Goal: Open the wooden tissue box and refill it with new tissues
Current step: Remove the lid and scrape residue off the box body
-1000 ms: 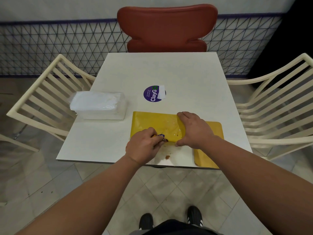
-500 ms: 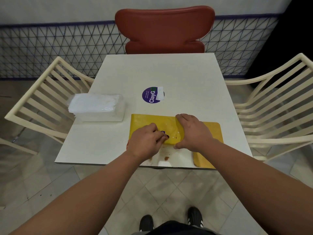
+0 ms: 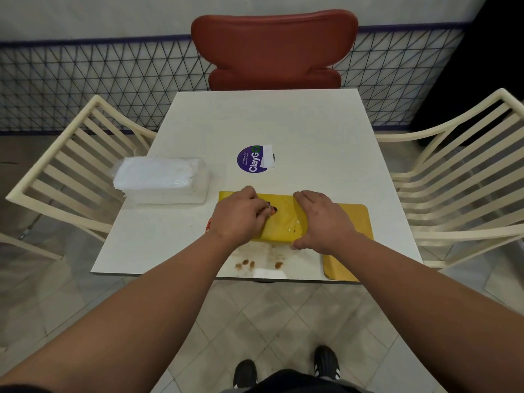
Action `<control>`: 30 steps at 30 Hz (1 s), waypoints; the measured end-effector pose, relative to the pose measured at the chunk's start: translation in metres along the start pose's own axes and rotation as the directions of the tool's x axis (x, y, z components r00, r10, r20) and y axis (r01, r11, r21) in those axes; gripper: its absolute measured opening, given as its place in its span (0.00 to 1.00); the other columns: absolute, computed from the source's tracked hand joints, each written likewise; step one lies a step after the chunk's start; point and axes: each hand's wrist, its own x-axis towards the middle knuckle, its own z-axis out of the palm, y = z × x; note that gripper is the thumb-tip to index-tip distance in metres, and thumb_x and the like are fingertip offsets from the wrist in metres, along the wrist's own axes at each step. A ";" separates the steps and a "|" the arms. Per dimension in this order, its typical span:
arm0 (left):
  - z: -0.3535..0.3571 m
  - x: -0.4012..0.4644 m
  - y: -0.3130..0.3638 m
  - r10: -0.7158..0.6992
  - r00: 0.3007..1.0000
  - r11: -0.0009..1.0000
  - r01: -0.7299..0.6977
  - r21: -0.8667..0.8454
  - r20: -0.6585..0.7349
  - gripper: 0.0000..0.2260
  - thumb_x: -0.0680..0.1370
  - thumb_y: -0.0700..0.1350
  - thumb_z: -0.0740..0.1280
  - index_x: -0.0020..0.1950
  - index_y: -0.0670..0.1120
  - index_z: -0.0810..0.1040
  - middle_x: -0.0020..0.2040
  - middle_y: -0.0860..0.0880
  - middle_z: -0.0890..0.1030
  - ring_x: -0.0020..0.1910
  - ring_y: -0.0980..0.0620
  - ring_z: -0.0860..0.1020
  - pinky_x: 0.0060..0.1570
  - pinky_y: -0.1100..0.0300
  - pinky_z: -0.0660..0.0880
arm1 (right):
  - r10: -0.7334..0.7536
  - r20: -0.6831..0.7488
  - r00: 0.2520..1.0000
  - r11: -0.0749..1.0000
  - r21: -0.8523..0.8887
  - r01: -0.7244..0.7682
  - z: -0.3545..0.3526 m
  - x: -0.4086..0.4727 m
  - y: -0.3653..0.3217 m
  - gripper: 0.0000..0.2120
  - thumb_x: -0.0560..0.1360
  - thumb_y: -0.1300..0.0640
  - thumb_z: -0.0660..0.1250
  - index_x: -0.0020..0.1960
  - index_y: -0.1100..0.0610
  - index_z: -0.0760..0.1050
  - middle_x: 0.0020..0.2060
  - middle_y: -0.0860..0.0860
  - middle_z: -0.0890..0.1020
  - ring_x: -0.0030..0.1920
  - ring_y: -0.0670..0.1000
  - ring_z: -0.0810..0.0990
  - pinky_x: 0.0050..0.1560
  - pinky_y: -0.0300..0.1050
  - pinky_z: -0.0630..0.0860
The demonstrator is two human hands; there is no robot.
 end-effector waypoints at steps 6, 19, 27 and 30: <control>0.001 -0.014 0.002 0.190 0.973 0.982 -0.190 -0.019 0.134 0.14 0.76 0.55 0.62 0.45 0.50 0.84 0.41 0.51 0.76 0.36 0.48 0.76 0.30 0.61 0.65 | 0.003 0.008 1.000 1.000 -0.001 -0.003 0.000 0.001 -0.001 0.54 0.62 0.39 0.77 0.78 0.51 0.52 0.75 0.47 0.59 0.74 0.51 0.57 0.68 0.49 0.66; -0.003 -0.014 0.002 0.228 0.957 0.973 -0.229 -0.015 0.176 0.13 0.75 0.55 0.63 0.46 0.51 0.85 0.40 0.51 0.76 0.36 0.48 0.77 0.30 0.61 0.67 | 0.008 0.000 1.000 1.000 0.009 -0.008 0.000 -0.001 -0.002 0.54 0.62 0.40 0.77 0.78 0.51 0.52 0.75 0.47 0.60 0.74 0.51 0.57 0.68 0.49 0.66; 0.002 0.017 0.013 0.003 0.997 0.999 -0.007 0.053 0.083 0.13 0.79 0.54 0.61 0.53 0.51 0.83 0.46 0.49 0.76 0.44 0.47 0.76 0.36 0.58 0.70 | 0.004 0.005 1.000 1.000 -0.003 -0.004 -0.001 -0.003 -0.001 0.54 0.62 0.39 0.77 0.78 0.51 0.51 0.75 0.48 0.59 0.75 0.51 0.56 0.68 0.50 0.66; 0.001 -0.010 0.008 0.170 0.976 0.985 -0.172 -0.004 0.137 0.13 0.77 0.54 0.62 0.48 0.51 0.84 0.42 0.50 0.76 0.38 0.47 0.77 0.31 0.60 0.68 | 0.005 0.009 1.000 1.000 0.006 -0.005 0.000 -0.003 -0.001 0.54 0.63 0.39 0.77 0.78 0.51 0.51 0.75 0.47 0.58 0.75 0.51 0.56 0.69 0.50 0.65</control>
